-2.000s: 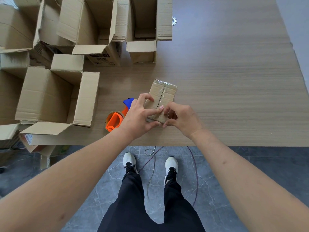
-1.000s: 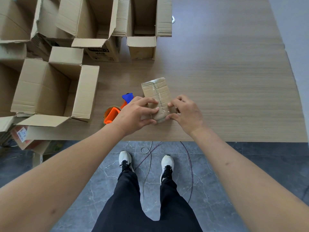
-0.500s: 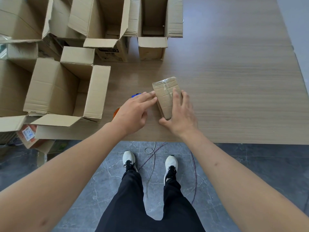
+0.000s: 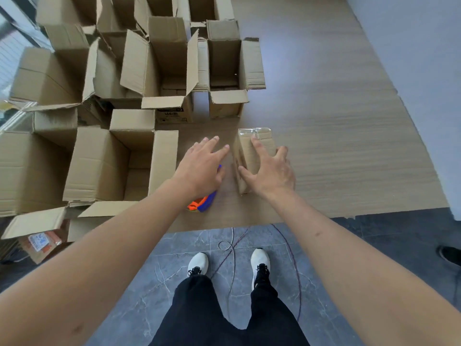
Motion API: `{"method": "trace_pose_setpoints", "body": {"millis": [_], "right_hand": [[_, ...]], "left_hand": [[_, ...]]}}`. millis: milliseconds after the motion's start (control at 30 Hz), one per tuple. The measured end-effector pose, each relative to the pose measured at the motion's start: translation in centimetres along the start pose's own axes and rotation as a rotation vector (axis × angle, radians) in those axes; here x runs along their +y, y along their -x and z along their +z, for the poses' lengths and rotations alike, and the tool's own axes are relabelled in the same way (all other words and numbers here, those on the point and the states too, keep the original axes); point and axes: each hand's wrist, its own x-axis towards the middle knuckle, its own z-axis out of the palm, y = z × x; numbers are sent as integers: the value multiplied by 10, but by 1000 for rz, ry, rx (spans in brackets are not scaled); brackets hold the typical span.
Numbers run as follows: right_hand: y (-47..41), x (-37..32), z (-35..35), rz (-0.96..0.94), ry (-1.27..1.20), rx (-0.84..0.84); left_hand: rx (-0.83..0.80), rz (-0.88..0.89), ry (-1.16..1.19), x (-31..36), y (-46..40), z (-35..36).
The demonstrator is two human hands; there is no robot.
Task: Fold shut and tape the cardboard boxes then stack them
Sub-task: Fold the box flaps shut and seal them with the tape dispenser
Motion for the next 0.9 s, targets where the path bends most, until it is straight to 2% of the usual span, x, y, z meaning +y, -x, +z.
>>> {"method": "trace_pose_setpoints", "body": {"millis": [300, 500, 667, 900], "right_hand": [[39, -38, -71, 111, -39, 159], [57, -40, -125, 133, -6, 239], [64, -16, -172, 125, 6, 279], [74, 67, -241, 53, 10, 330]], "left_hand": [[82, 175, -118, -7, 1, -91], [148, 245, -124, 24, 5, -145], [203, 275, -143, 73, -2, -171], [293, 243, -142, 171, -12, -183]]}}
